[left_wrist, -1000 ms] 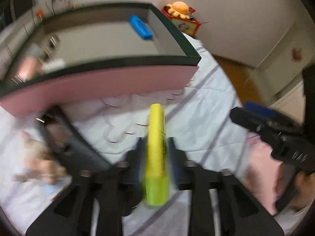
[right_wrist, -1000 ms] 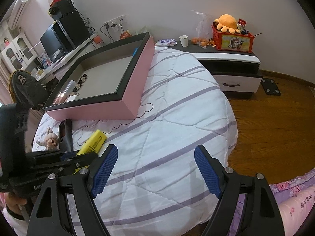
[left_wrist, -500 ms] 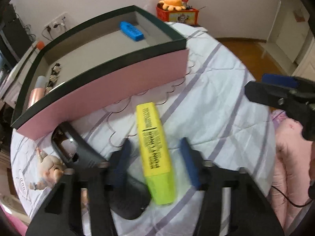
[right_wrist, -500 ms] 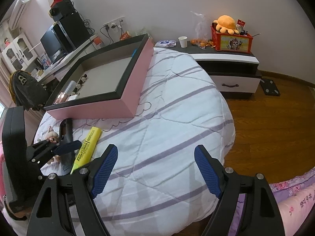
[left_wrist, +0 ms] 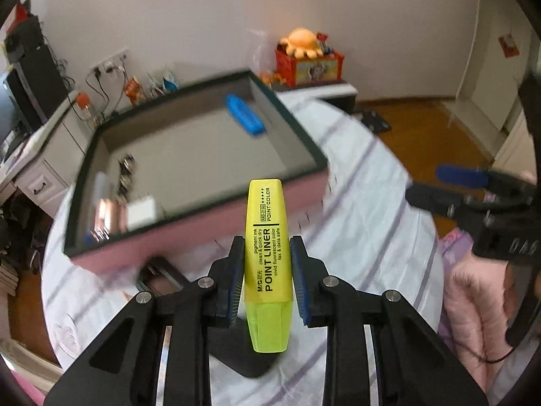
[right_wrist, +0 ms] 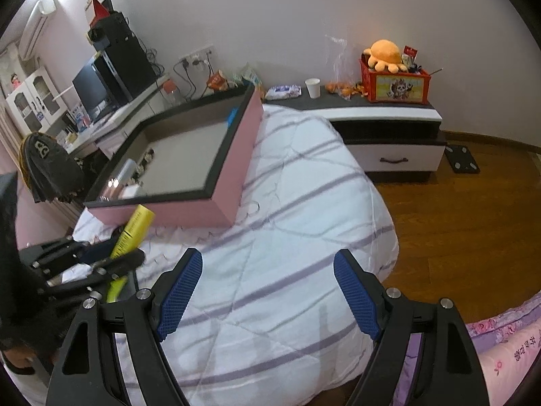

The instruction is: Organize rigid objects

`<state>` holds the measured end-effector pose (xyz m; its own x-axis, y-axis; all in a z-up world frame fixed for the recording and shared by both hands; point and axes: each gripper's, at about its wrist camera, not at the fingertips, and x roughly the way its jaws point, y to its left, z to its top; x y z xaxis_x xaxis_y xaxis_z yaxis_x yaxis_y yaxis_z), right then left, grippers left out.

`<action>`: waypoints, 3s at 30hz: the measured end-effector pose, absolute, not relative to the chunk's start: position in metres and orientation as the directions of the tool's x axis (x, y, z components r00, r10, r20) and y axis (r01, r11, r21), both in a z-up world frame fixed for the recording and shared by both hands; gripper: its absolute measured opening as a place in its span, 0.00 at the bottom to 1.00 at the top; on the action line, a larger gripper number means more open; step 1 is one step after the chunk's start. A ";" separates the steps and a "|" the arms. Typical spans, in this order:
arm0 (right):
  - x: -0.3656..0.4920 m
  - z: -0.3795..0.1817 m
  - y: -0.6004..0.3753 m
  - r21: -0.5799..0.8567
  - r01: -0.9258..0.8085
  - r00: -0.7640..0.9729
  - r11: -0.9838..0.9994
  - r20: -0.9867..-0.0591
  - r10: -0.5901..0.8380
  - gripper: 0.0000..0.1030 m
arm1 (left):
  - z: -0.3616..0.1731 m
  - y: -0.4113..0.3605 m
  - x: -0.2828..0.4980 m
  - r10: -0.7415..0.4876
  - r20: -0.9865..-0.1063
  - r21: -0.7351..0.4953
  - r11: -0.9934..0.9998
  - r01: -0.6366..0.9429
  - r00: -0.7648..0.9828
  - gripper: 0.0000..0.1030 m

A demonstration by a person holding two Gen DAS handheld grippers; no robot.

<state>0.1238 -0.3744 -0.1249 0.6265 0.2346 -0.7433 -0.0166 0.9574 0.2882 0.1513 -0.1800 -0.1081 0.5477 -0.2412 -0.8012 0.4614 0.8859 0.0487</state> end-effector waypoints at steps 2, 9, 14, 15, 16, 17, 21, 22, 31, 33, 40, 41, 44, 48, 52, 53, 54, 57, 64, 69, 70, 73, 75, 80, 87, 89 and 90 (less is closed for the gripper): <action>0.128 -0.122 -0.375 0.297 -0.012 0.636 0.955 -0.734 0.236 0.79 | -0.096 -0.177 0.165 -0.249 -0.786 0.039 0.893 0.448 0.565 0.26; 0.153 -0.126 -0.370 0.321 -0.013 0.644 0.947 -0.722 0.253 0.79 | -0.085 -0.170 0.230 -0.274 -0.784 -0.032 0.914 0.404 0.557 0.26; 0.175 -0.135 -0.366 0.323 -0.020 0.632 0.946 -0.729 0.262 0.79 | -0.101 -0.182 0.282 -0.282 -0.819 -0.073 0.915 0.396 0.500 0.26; 0.178 -0.136 -0.366 0.325 -0.018 0.630 0.946 -0.731 0.263 0.79 | -0.106 -0.184 0.289 -0.276 -0.825 -0.071 0.917 0.394 0.494 0.26; 0.181 -0.138 -0.368 0.325 -0.016 0.629 0.946 -0.732 0.262 0.79 | -0.111 -0.187 0.300 -0.270 -0.830 -0.071 0.919 0.388 0.488 0.26; 0.185 -0.139 -0.370 0.326 -0.012 0.628 0.945 -0.733 0.261 0.79 | -0.115 -0.190 0.311 -0.264 -0.838 -0.073 0.922 0.380 0.479 0.26; 0.196 -0.142 -0.374 0.326 -0.013 0.628 0.945 -0.733 0.261 0.79 | -0.135 -0.200 0.350 -0.232 -0.866 -0.074 0.936 0.344 0.443 0.26; 0.198 -0.142 -0.374 0.326 -0.016 0.626 0.945 -0.734 0.264 0.79 | -0.141 -0.202 0.358 -0.218 -0.871 -0.068 0.941 0.332 0.440 0.26; 0.213 -0.147 -0.375 0.327 -0.042 0.621 0.944 -0.732 0.281 0.79 | -0.164 -0.220 0.395 -0.190 -0.899 -0.069 0.951 0.302 0.394 0.26; 0.214 -0.148 -0.375 0.325 -0.042 0.618 0.945 -0.734 0.281 0.79 | -0.165 -0.226 0.397 -0.178 -0.899 -0.053 0.952 0.303 0.399 0.26; 0.213 -0.149 -0.377 0.324 -0.044 0.614 0.945 -0.737 0.282 0.79 | -0.169 -0.236 0.399 -0.192 -0.902 -0.075 0.952 0.297 0.386 0.27; 0.214 -0.149 -0.377 0.325 -0.044 0.611 0.945 -0.739 0.283 0.79 | -0.168 -0.236 0.399 -0.186 -0.902 -0.069 0.953 0.294 0.391 0.28; 0.213 -0.148 -0.376 0.322 -0.046 0.610 0.946 -0.741 0.282 0.79 | -0.163 -0.229 0.398 -0.186 -0.894 -0.082 0.963 0.258 0.408 0.49; 0.209 -0.148 -0.372 0.313 -0.051 0.606 0.948 -0.745 0.279 0.79 | -0.148 -0.216 0.384 -0.223 -0.877 -0.118 0.959 0.259 0.425 0.70; 0.205 -0.147 -0.370 0.309 -0.051 0.600 0.950 -0.750 0.276 0.79 | -0.145 -0.200 0.364 -0.195 -0.887 -0.093 0.963 0.251 0.418 0.72; 0.205 -0.147 -0.369 0.310 -0.053 0.600 0.949 -0.750 0.279 0.79 | -0.146 -0.195 0.359 -0.171 -0.890 -0.068 0.966 0.248 0.422 0.72; 0.204 -0.146 -0.368 0.310 -0.054 0.599 0.949 -0.750 0.279 0.79 | -0.147 -0.190 0.355 -0.148 -0.890 -0.046 0.970 0.239 0.431 0.72; 0.200 -0.143 -0.365 0.308 -0.062 0.603 0.949 -0.746 0.281 0.79 | -0.150 -0.178 0.351 -0.026 -0.884 0.065 0.982 0.177 0.467 0.72; 0.194 -0.138 -0.360 0.295 -0.068 0.605 0.953 -0.748 0.274 0.79 | -0.167 -0.176 0.365 0.019 -0.914 0.093 0.982 0.165 0.405 0.72; 0.194 -0.137 -0.359 0.285 -0.066 0.604 0.956 -0.751 0.266 0.79 | -0.169 -0.188 0.370 0.043 -0.917 0.130 0.972 0.196 0.396 0.76; 0.193 -0.137 -0.359 0.283 -0.064 0.604 0.957 -0.752 0.263 0.79 | -0.168 -0.189 0.371 0.038 -0.918 0.125 0.972 0.198 0.394 0.76; 0.194 -0.138 -0.359 0.280 -0.061 0.599 0.958 -0.758 0.259 0.79 | -0.167 -0.193 0.369 0.042 -0.917 0.139 0.966 0.218 0.397 0.76; 0.194 -0.139 -0.360 0.280 -0.058 0.595 0.958 -0.761 0.259 0.79 | -0.167 -0.197 0.368 0.030 -0.917 0.136 0.961 0.241 0.397 0.76; 0.193 -0.139 -0.360 0.276 -0.054 0.591 0.960 -0.766 0.253 0.79 | -0.166 -0.203 0.370 0.013 -0.921 0.123 0.958 0.259 0.388 0.76; 0.189 -0.138 -0.362 0.270 -0.042 0.591 0.962 -0.770 0.242 0.79 | -0.141 -0.173 0.341 -0.068 -0.895 0.037 0.973 0.226 0.440 0.77; 0.186 -0.135 -0.362 0.266 -0.040 0.596 0.963 -0.767 0.237 0.79 | -0.126 -0.155 0.319 -0.115 -0.874 -0.008 0.975 0.221 0.473 0.87; 0.184 -0.133 -0.361 0.266 -0.039 0.600 0.963 -0.765 0.235 0.79 | -0.120 -0.147 0.310 -0.132 -0.865 -0.025 0.975 0.220 0.484 0.90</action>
<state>0.1842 -0.3613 -0.1326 0.5997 0.2354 -0.7648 -0.0394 0.9633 0.2656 0.3100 -0.1471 -0.1205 0.4839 -0.1317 -0.8652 0.2200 0.9752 -0.0254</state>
